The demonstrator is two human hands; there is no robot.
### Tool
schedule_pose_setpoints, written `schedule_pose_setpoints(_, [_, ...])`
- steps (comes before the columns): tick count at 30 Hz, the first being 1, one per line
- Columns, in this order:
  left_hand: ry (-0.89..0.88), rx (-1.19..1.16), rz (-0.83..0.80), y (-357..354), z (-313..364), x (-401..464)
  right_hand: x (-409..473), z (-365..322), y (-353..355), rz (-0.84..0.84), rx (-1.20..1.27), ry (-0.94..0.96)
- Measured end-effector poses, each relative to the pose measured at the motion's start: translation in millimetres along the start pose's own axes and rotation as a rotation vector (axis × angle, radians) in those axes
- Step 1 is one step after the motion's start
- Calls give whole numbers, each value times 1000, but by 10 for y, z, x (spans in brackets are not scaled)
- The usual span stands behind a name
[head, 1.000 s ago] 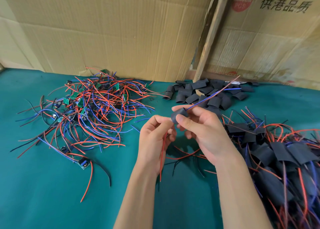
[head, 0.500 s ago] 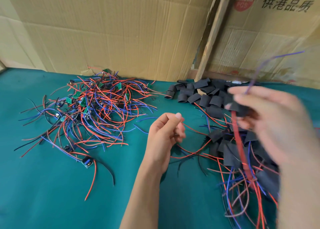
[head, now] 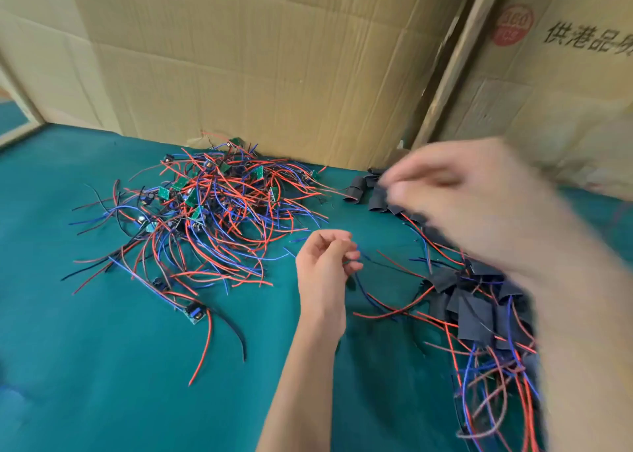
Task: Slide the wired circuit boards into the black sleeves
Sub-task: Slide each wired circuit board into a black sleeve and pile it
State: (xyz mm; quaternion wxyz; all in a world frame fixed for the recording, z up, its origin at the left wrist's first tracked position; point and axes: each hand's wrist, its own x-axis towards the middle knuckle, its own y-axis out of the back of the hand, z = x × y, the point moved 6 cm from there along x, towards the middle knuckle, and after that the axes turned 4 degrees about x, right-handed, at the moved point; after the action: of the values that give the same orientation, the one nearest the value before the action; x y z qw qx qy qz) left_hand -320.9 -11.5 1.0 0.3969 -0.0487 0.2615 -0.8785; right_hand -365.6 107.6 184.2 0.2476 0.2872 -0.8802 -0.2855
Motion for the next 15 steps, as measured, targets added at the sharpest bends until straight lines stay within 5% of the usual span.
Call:
schedule_pose_setpoints(2, [-13, 19, 6, -13, -1, 5, 280, -24, -689, -205, -66, 4])
schedule_pose_setpoints(7, [2, 84, -5, -24, -17, -13, 828, 91, -1579, -359, -122, -46])
schedule_pose_setpoints(15, [14, 157, -11, -4, -9, -34, 884, 385, -1842, -369, 356, -411])
